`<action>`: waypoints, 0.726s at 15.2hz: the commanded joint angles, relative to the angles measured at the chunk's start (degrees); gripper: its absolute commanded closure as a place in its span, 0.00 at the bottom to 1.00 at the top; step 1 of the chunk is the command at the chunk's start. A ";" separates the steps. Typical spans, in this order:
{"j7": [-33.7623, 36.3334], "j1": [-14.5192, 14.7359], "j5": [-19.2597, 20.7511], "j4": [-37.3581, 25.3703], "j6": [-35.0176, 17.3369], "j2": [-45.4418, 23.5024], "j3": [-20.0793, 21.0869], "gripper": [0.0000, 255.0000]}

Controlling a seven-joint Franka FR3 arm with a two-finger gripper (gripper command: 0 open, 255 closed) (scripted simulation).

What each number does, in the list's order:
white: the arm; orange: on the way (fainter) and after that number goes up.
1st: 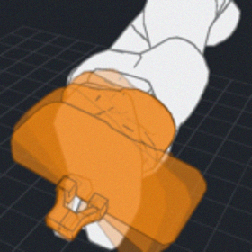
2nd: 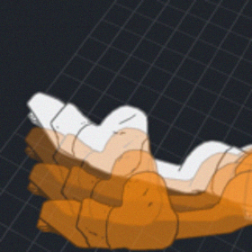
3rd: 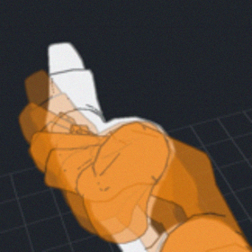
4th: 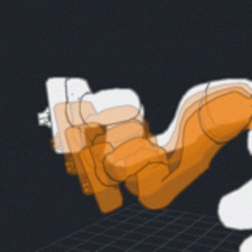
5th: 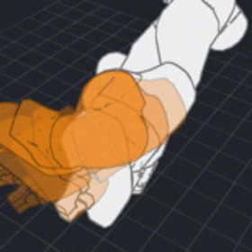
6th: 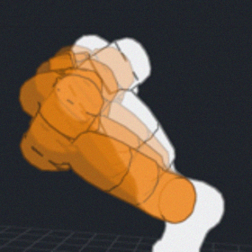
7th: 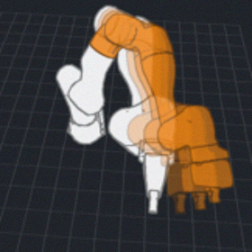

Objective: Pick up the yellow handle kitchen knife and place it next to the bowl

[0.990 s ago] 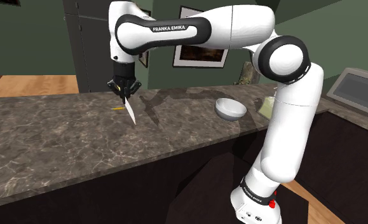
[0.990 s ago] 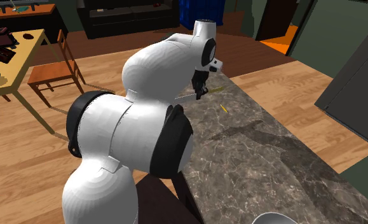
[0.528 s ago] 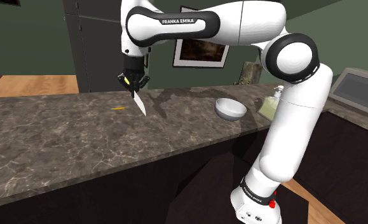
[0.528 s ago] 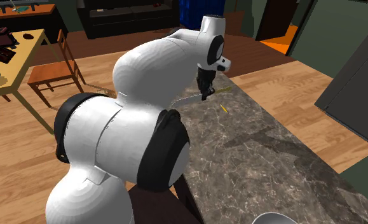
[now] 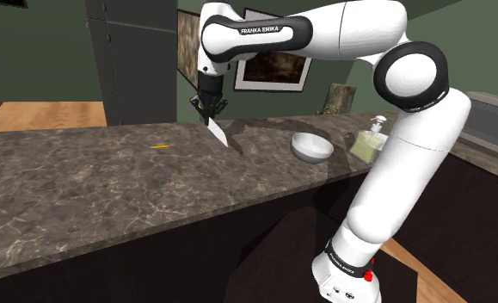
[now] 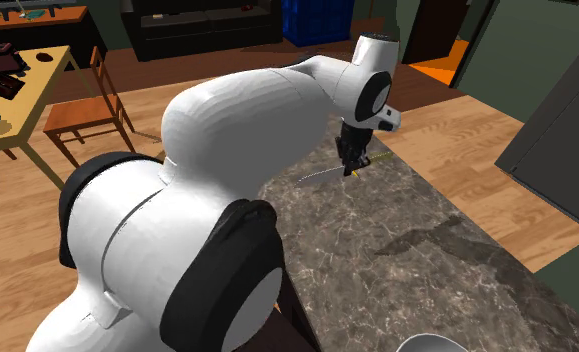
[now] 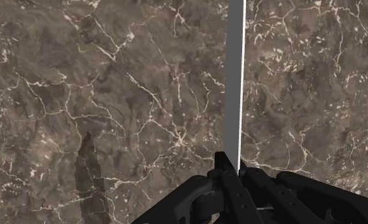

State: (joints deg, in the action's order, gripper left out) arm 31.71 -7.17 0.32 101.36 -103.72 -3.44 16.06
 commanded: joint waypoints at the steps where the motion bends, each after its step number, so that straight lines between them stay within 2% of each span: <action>1: -2.98 -1.52 -0.29 0.92 0.02 0.95 -1.30 1.00; 11: -16.57 -8.41 -0.61 3.20 -0.27 2.90 -7.94 1.00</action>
State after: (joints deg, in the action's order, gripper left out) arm 16.37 -14.99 -0.39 105.14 -104.19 -0.15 8.69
